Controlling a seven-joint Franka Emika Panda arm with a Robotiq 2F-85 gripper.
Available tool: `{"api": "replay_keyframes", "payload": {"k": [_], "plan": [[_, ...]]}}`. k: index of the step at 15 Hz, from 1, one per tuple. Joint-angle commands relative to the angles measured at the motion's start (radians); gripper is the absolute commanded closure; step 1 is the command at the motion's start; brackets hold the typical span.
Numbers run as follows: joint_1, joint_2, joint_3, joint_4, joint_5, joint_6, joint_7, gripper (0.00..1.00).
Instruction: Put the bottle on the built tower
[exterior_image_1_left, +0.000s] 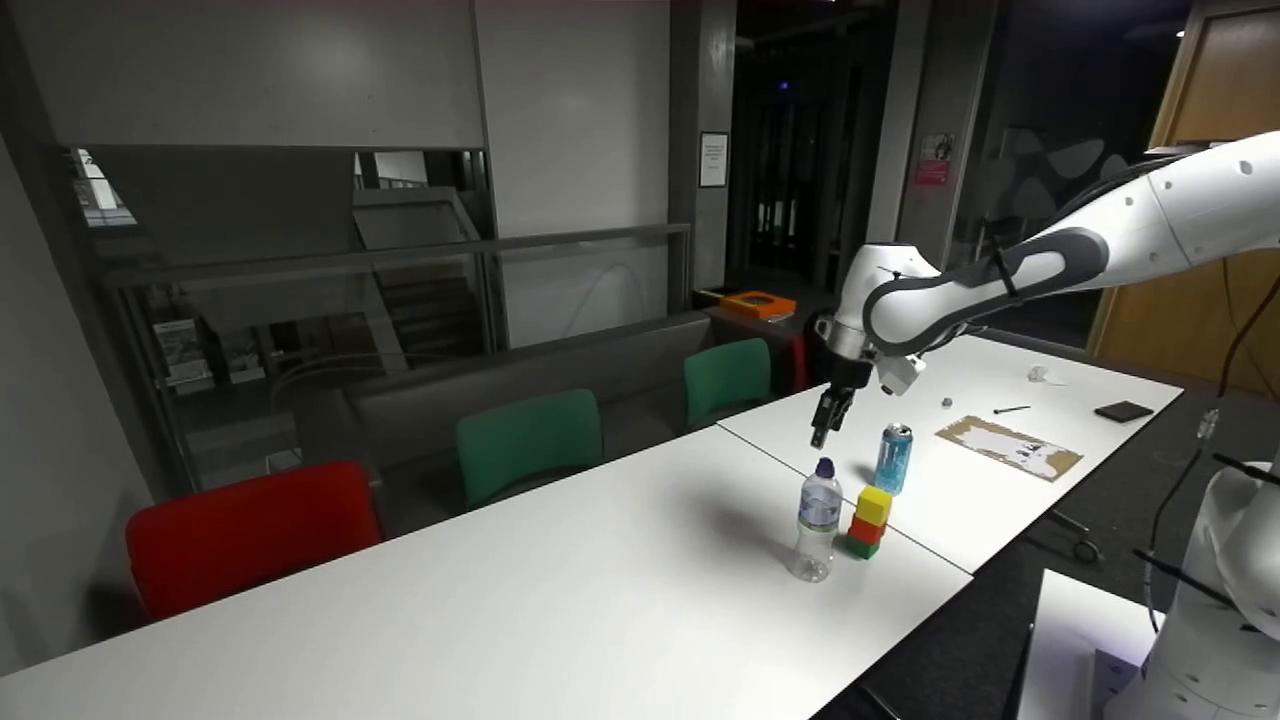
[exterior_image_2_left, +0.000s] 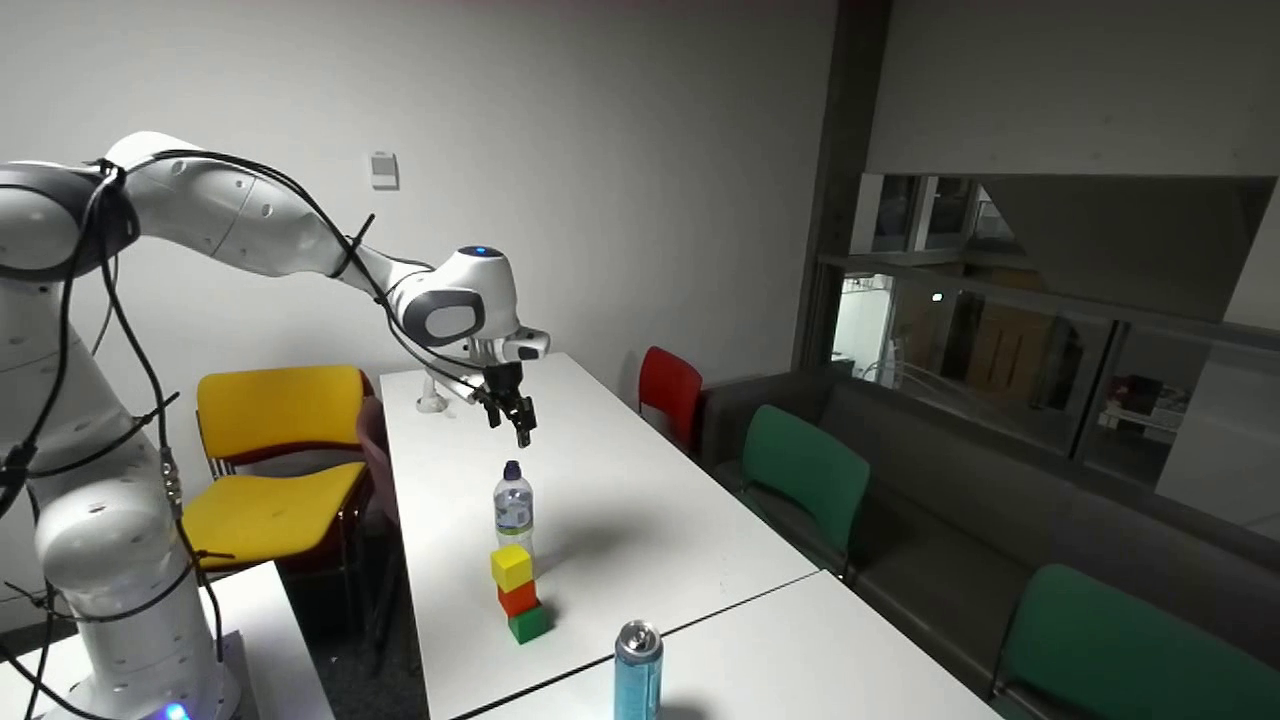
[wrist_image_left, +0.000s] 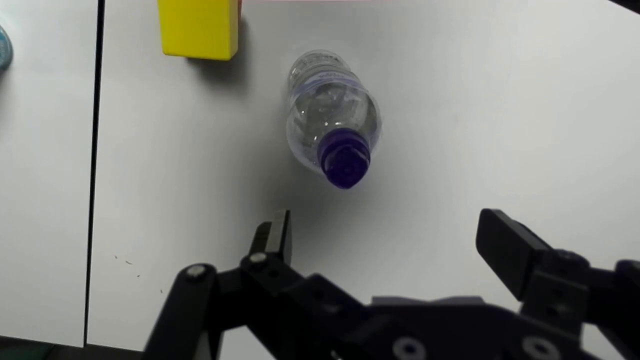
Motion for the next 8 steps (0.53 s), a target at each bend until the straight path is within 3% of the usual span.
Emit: {"api": "replay_keyframes", "payload": {"k": [1, 8], "plan": [[-0.013, 0.020, 0.013, 0.016, 0.003, -0.006, -0.001, 0.00], [-0.014, 0.038, 0.014, 0.033, 0.003, -0.013, -0.001, 0.00]]}}
